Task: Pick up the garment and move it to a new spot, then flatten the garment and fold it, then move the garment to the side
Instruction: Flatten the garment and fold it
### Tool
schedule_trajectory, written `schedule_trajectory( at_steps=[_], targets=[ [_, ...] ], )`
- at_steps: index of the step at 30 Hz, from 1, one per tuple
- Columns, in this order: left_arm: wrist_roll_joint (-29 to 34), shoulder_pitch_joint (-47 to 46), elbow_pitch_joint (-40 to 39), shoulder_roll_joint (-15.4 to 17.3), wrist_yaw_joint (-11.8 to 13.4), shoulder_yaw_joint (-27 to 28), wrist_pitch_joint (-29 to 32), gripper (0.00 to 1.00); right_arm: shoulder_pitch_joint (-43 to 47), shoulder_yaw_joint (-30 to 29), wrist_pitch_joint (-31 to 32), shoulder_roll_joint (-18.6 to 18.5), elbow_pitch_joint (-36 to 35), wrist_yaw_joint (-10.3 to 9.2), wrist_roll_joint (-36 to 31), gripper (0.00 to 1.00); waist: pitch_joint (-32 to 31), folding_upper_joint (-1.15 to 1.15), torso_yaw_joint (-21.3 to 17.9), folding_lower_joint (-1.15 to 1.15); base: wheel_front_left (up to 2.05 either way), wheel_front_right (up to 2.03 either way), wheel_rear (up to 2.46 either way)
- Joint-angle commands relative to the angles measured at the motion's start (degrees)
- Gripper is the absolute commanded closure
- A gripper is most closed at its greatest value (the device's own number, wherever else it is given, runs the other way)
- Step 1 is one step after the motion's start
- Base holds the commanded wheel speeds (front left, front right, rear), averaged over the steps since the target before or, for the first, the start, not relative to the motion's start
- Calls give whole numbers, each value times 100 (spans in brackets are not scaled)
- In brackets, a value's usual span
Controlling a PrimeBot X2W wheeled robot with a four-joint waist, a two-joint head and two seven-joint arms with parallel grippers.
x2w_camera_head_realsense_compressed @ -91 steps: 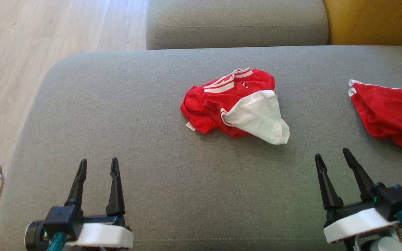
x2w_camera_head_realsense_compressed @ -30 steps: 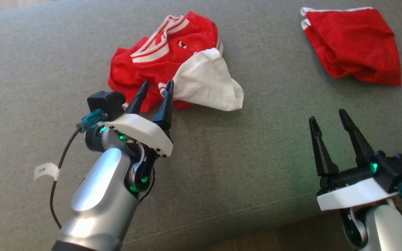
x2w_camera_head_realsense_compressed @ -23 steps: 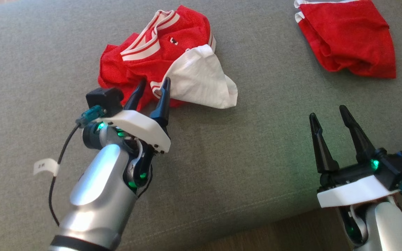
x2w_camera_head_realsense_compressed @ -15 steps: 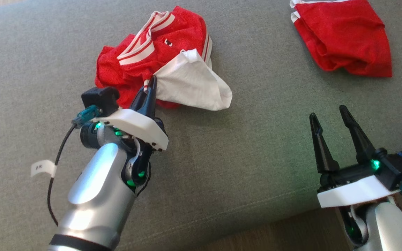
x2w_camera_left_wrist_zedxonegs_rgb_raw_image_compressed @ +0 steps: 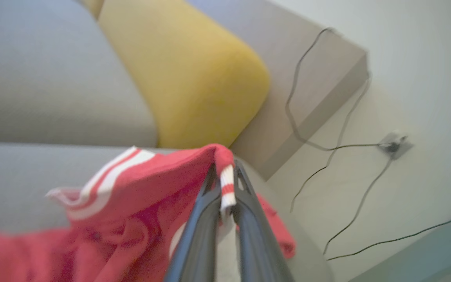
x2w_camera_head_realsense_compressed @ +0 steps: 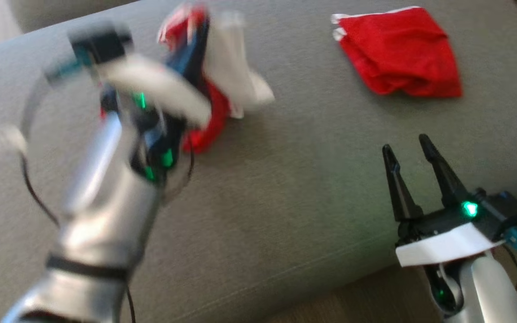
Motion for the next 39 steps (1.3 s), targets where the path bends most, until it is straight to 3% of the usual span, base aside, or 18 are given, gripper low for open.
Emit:
schedule_trajectory(
  at_steps=[1,8,13,18,23,27,33,39],
  targets=[
    [-182,-866,-502,79,50,284,256,100,-294,134,-54,-51,-191,-2,109,0,-73,0,-279,0,0,0,0],
    [-441,-2133,-1046,87,302,655,609,100,-394,168,-54,-51,-177,-2,267,0,-213,0,-654,0,0,0,0],
    [-236,-3068,-1089,74,607,806,435,100,-347,133,-54,-51,-146,-2,269,0,-374,0,-716,0,0,0,0],
    [-42,-3723,-504,66,1164,1247,-136,100,-309,96,-54,-51,-157,-2,300,0,-498,0,-562,0,0,0,0],
    [-154,-3240,330,216,1435,1617,-321,100,-315,147,-54,-51,-157,-2,376,0,-533,0,-402,0,0,0,0],
    [-382,-2266,798,409,1375,1912,-396,100,-290,192,-54,-51,-157,-2,423,0,-488,0,-308,0,0,0,0],
    [-533,-792,1055,842,999,2189,-624,100,-210,339,-54,-51,75,-2,539,0,-307,0,-106,0,0,0,0],
    [-529,-214,1149,1207,747,2354,-866,100,-368,1098,-54,-51,958,-2,1631,0,-77,0,152,0,0,0,0]
  ],
)
